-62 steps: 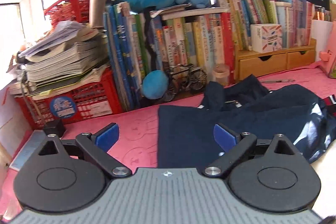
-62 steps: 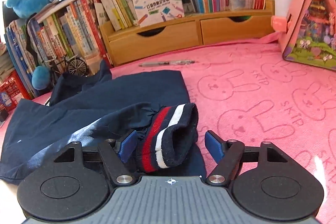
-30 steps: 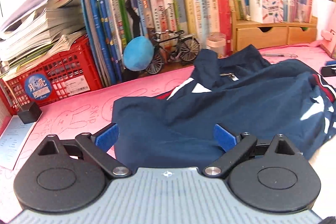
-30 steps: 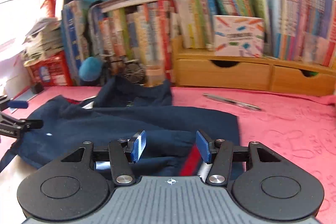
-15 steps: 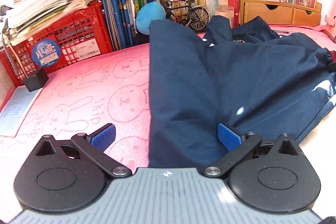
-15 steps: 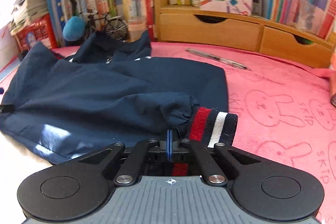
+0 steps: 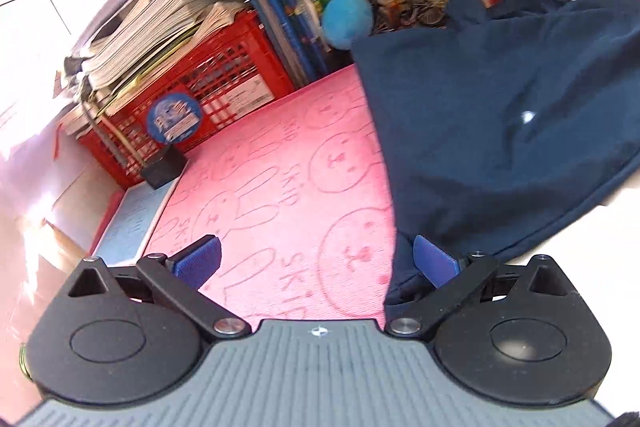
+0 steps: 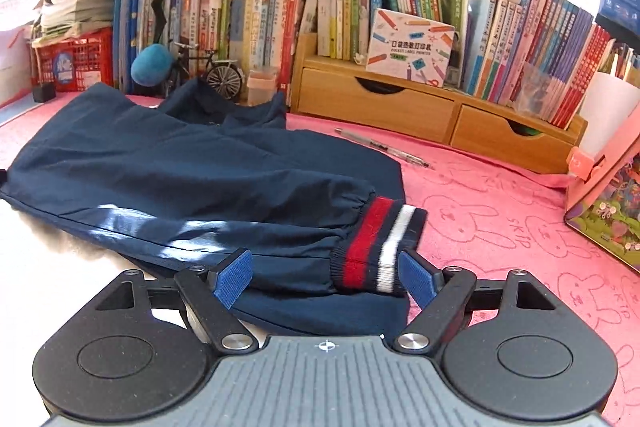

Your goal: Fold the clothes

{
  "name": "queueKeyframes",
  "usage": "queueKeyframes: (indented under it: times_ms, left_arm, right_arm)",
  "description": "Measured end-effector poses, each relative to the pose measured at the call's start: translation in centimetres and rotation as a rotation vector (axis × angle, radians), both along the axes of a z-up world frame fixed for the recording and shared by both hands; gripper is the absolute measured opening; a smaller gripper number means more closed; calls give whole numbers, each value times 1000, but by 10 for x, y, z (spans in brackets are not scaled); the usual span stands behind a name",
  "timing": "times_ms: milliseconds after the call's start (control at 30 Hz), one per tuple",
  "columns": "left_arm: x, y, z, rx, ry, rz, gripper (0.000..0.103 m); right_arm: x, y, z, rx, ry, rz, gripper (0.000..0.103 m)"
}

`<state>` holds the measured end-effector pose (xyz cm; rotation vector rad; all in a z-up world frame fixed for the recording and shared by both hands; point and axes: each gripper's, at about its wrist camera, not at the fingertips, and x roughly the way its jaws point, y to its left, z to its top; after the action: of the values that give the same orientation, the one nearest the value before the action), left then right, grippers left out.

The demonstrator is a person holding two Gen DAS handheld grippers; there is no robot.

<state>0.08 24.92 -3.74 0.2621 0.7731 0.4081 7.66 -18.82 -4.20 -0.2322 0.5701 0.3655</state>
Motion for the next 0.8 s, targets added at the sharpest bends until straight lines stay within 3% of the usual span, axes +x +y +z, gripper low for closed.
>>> queueKeyframes:
  times_ms: [67, 167, 200, 300, 333, 433, 500, 567, 633, 800]
  left_arm:
    - [-11, 12, 5, -45, -5, 16, 91]
    - [-38, -5, 17, -94, -25, -145, 92]
    - [-43, -19, 18, -87, -23, -223, 94]
    - [-41, -61, 12, 33, -20, -365, 102]
    - [-33, -68, 6, 68, -11, -365, 102]
    - [-3, -57, -9, 117, -1, -231, 102]
    - [8, -26, -12, 70, -13, -97, 103]
    - [5, 2, -11, -37, -28, -25, 103]
    - [-1, 11, -9, -66, -31, -20, 103]
    - [-14, -16, -3, 95, 23, -87, 103]
  right_arm:
    - [2, -2, -3, -4, 7, -28, 80]
    - [6, -6, -7, 0, 21, -61, 80]
    - [6, -8, -9, 9, 28, -65, 80]
    - [10, -5, -12, 19, 38, -73, 80]
    - [12, -3, -13, 22, 41, -78, 80]
    - [15, 2, -13, 22, 42, -82, 80]
    - [16, 3, -12, 9, 25, -91, 81]
    - [19, 1, -13, -5, 17, -112, 82]
    - [28, 0, -17, -25, 34, -132, 84]
    - [30, 2, -15, -37, 23, -137, 85]
